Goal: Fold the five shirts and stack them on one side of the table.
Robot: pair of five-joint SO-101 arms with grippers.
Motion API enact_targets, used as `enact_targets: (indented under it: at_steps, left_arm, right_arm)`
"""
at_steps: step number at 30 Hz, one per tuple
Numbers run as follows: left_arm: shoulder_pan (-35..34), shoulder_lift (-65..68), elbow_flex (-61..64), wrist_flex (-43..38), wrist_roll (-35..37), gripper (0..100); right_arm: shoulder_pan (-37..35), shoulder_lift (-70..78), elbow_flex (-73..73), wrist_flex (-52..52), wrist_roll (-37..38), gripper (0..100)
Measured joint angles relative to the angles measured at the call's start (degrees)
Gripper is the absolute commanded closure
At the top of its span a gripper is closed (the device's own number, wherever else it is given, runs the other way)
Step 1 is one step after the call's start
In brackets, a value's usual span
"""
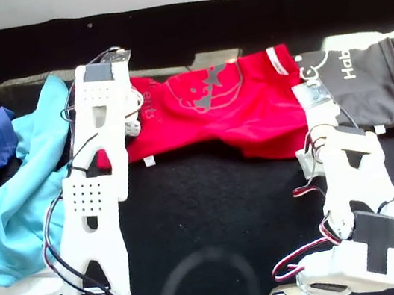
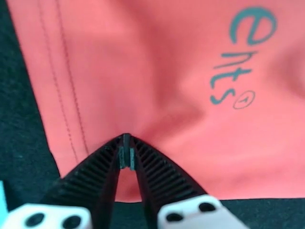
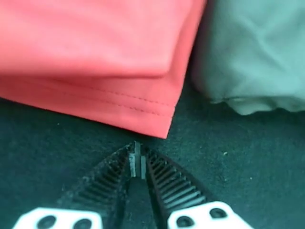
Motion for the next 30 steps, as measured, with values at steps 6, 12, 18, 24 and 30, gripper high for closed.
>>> enact_targets:
  at_steps: [6,12,18,24,30]
  left_arm:
    - [-1.1,-1.5,3.4,0.0,0.2,99]
    - [-1.1,-2.1,3.9,0.0,2.3,99]
    - [1.1,-7.4,5.3,0.1,3.2,99]
    - [5.4,-20.7,17.2,0.0,6.2,99]
    - [4.9,-34.5,35.4,-5.2,6.8,99]
  right_arm:
    - [-2.4,-3.8,-2.1,0.0,-7.6,88.4]
    - [-9.7,-4.2,-2.1,0.0,-8.2,87.6]
    - [-14.2,-4.2,-2.1,0.0,-8.3,87.6]
    - [-15.5,-4.2,-4.9,0.0,-8.3,87.6]
    - [-15.6,1.6,-10.0,0.0,-8.3,87.6]
